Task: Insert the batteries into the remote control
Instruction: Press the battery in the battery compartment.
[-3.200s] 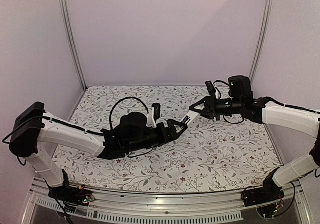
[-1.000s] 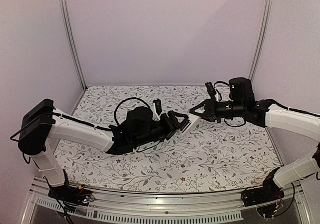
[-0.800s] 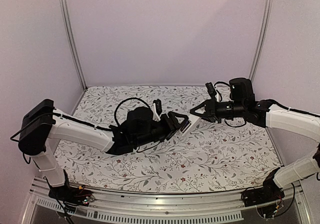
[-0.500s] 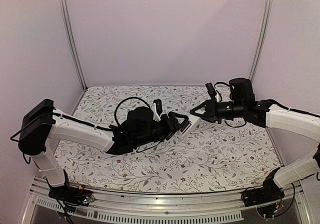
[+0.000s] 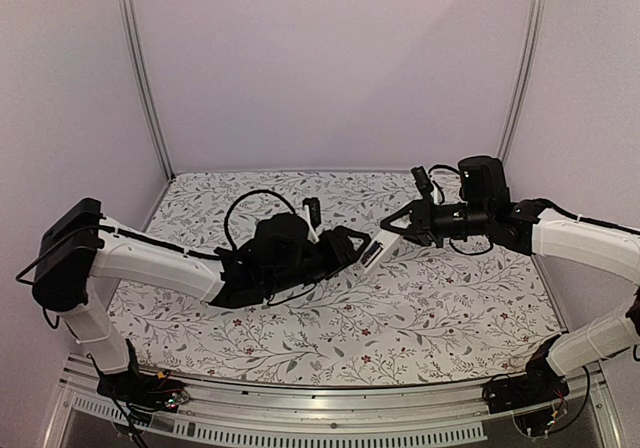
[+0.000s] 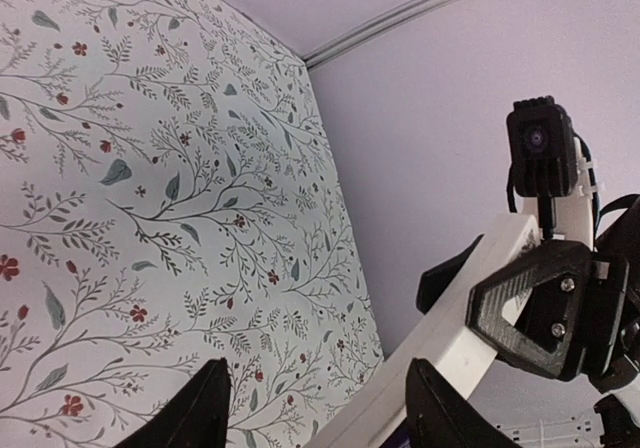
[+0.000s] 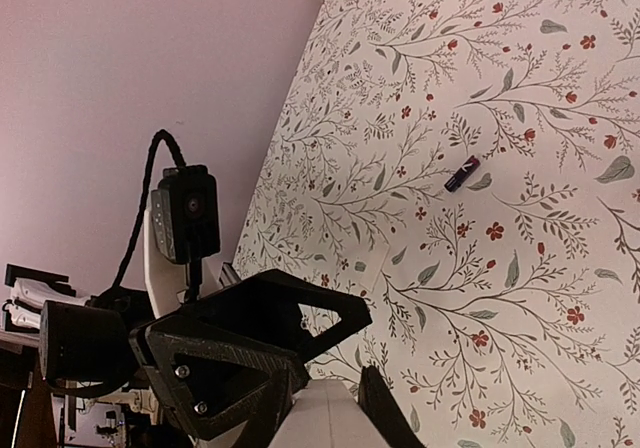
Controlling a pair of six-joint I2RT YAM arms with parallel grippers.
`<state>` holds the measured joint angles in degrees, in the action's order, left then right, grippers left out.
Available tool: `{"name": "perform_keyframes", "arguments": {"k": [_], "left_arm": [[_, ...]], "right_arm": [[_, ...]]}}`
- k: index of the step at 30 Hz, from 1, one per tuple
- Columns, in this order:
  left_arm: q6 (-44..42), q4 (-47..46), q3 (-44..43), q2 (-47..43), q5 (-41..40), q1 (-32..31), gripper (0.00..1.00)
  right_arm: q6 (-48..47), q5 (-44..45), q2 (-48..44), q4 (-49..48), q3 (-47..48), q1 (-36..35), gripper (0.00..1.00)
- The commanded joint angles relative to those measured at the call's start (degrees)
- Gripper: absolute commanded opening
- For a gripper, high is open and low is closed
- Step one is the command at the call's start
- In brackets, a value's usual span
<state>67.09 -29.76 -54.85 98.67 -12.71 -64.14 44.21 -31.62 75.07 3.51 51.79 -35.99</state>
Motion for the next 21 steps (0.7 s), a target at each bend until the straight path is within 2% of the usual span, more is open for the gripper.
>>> {"name": "perform_keyframes", "arguments": {"k": [1, 7, 12, 21], "left_arm": [[-2.61, 4.31, -0.27, -1.57, -2.59, -0.66, 0.62], [-3.37, -0.23, 2.04, -4.16, -3.46, -0.11, 0.74], [-3.94, -4.10, 2.12, -4.11, -0.81, -0.47, 0.83], [1.35, -4.53, 1.84, -1.48, -0.91, -2.39, 0.89]], "right_arm": [[0.90, -0.64, -1.33, -1.44, 1.30, -0.30, 0.00], [0.54, 0.17, -0.85, -0.95, 0.44, -0.25, 0.00], [0.03, 1.09, -0.41, 0.18, 0.41, -0.23, 0.00], [-0.26, 1.13, -0.27, 0.27, 1.12, -0.25, 0.00]]}}
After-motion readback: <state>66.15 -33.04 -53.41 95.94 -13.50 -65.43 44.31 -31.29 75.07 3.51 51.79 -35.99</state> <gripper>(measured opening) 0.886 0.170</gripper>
